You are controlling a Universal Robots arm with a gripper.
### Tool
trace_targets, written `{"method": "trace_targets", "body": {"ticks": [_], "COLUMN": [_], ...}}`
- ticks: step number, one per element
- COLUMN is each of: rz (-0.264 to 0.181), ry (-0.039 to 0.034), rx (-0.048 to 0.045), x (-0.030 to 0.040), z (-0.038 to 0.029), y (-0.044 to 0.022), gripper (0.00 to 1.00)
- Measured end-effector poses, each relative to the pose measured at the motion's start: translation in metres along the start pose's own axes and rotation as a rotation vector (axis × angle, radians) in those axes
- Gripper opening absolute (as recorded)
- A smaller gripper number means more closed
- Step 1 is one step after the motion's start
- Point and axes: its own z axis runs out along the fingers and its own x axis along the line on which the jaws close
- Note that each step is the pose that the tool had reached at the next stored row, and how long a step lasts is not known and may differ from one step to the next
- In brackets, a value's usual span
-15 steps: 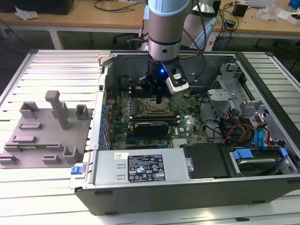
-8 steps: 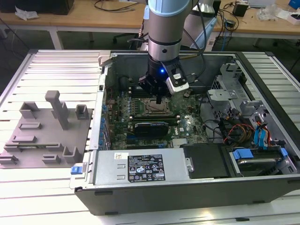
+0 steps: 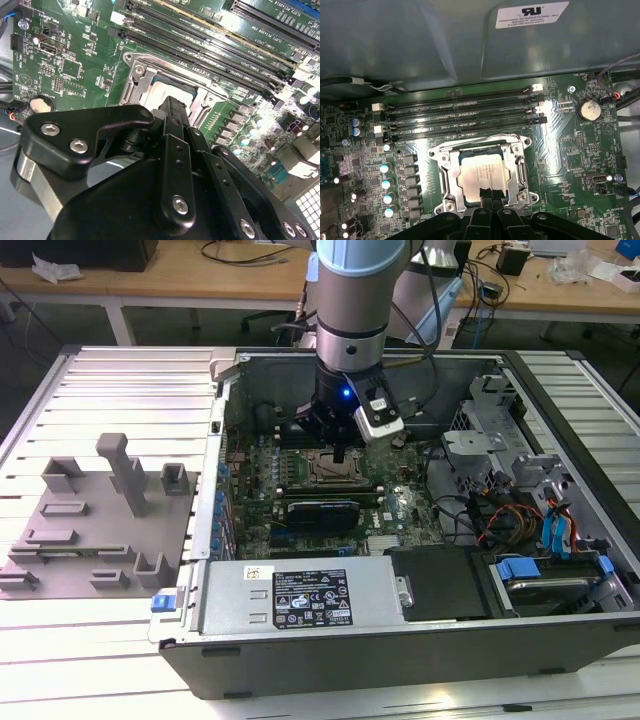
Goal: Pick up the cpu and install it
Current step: 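Install the second cpu locking lever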
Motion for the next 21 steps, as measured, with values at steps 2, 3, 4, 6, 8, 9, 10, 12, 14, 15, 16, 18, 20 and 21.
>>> {"method": "trace_targets", "body": {"ticks": [2,3,4,6,8,9,10,12,14,15,16,18,20,21], "rz": [0.0,0.0,0.0,0.0,0.0,0.0,0.0,0.0,0.0,0.0,0.0,0.0,0.0,0.0], "ry": [0.0,0.0,-0.0001,-0.0001,-0.0001,0.0,-0.0001,-0.0001,0.0,-0.0001,-0.0001,-0.0001,-0.0001,0.0], "rx": [0.0,-0.0001,-0.0001,-0.0002,-0.0001,-0.0001,-0.0001,-0.0002,-0.0001,-0.0001,-0.0001,-0.0001,-0.0001,-0.0001], "x": [-0.0001,-0.0002,-0.0003,-0.0004,-0.0006,-0.0006,-0.0007,-0.0008,-0.0009,-0.0011,-0.0011,-0.0012,-0.0013,-0.0013], "z": [0.0,0.0,-0.0001,-0.0001,-0.0001,-0.0002,-0.0002,-0.0002,-0.0003,-0.0003,-0.0003,-0.0004,-0.0004,-0.0004], "y": [-0.0007,-0.0015,-0.0023,-0.0035,-0.0045,-0.0049,-0.0052,-0.0061,-0.0072,-0.0082,-0.0087,-0.0094,-0.0099,-0.0101], "gripper": [0.11,0.11,0.11,0.11,0.11,0.11,0.11,0.11,0.11,0.11,0.11,0.11,0.11,0.11]}}
